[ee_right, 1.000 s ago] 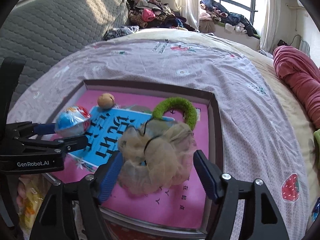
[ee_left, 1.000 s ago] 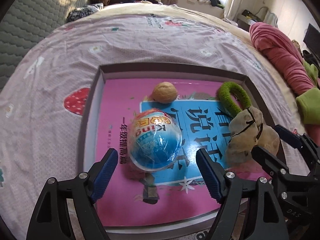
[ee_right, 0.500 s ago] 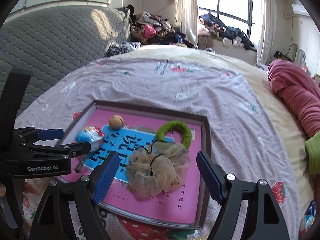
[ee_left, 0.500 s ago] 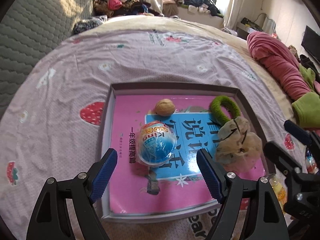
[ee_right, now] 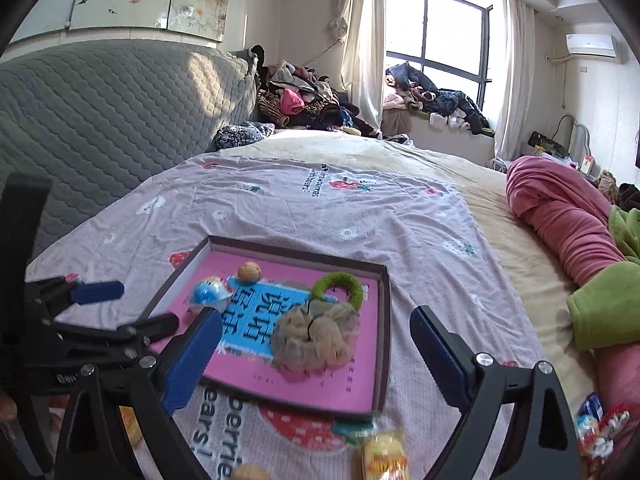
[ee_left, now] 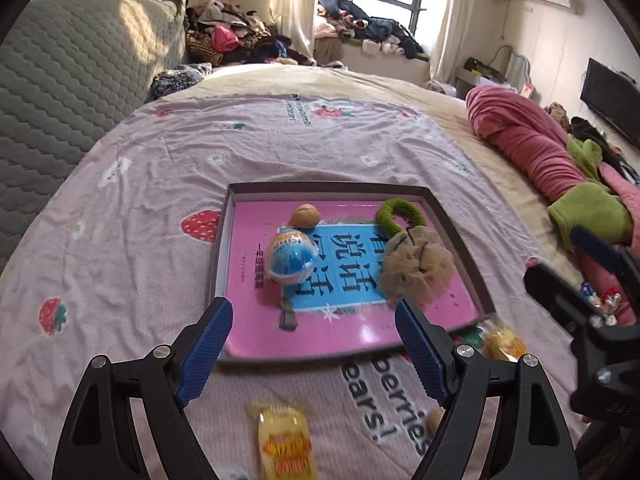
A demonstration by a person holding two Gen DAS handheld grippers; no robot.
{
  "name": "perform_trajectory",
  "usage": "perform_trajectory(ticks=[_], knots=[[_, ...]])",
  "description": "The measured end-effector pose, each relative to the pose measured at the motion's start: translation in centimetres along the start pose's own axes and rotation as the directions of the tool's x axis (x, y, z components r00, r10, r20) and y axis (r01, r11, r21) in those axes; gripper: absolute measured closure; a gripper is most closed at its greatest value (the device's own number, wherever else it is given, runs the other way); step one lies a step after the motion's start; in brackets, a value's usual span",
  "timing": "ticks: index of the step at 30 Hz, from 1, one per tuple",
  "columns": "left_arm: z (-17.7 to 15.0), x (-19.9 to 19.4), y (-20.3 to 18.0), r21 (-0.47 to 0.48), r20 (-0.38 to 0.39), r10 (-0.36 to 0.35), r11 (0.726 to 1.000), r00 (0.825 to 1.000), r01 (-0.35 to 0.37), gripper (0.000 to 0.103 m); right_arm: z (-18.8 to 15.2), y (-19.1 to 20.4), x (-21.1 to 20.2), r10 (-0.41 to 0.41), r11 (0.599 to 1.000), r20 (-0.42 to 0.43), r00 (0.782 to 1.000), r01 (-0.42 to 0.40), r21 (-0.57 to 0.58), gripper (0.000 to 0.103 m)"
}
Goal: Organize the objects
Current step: 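Withdraw both open grippers from the tray toward the packets on the bed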
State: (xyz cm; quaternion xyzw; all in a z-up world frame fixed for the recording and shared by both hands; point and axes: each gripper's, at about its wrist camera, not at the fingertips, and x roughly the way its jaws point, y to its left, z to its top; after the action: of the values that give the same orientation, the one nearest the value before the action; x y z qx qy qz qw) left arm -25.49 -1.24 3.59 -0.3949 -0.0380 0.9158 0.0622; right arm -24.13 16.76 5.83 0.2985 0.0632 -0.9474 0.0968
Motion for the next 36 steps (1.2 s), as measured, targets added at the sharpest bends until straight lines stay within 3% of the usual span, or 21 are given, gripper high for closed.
perform_trajectory(ticks=[9, 23, 36], knots=[[-3.8, -4.6, -0.6, -0.02, -0.041, -0.001, 1.0, 0.999, 0.0, 0.018, -1.6, -1.2, -5.4, -0.022, 1.0, -0.013, 1.0, 0.022, 0.008, 0.003], [-6.8, -14.0, -5.3, 0.037, 0.004, -0.001, 0.999, 1.0, 0.001, 0.018, -2.6, -2.3, -15.6, -0.045, 0.998, 0.045, 0.998, 0.043, 0.039, 0.001], [-9.0, -19.1, -8.8, 0.043, 0.071, 0.026, 0.999, 0.997, -0.029, 0.018, -4.6, -2.4, -20.1, -0.041, 0.999, 0.051, 0.998, 0.039, 0.036, 0.001]])
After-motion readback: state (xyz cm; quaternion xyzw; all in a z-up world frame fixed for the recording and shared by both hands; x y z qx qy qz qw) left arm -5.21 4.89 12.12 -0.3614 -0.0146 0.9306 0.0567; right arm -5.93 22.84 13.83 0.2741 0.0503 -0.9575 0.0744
